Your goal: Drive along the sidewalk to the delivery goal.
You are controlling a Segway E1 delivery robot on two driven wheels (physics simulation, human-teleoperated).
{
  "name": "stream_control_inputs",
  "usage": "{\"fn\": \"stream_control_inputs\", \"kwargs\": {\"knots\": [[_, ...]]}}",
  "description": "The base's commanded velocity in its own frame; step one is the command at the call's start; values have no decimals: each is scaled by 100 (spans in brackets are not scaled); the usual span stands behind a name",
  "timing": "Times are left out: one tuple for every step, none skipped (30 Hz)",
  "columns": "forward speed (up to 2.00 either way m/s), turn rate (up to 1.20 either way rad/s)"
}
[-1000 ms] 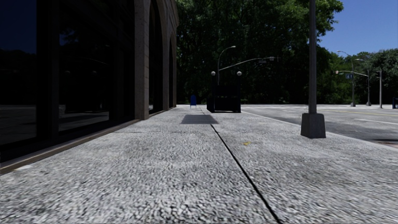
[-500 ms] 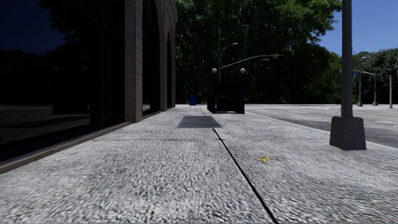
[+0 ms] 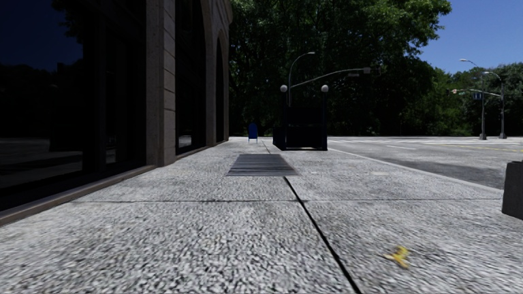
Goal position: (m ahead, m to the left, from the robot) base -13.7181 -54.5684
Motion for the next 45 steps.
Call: {"fn": "stream_control_inputs", "kwargs": {"knots": [[200,0],[200,0],[200,0],[200,0],[200,0],[200,0],[200,0],[200,0],[200,0],[200,0],[200,0],[200,0],[200,0],[200,0],[200,0],[200,0],[200,0],[200,0],[200,0],[200,0],[200,0],[200,0],[200,0],[200,0],[200,0],[200,0],[200,0],[200,0],[200,0],[200,0],[200,0],[200,0],[200,0],[200,0],[200,0],[200,0],[200,0],[200,0],[200,0],[200,0],[200,0],[200,0],[200,0],[200,0],[200,0]]}}
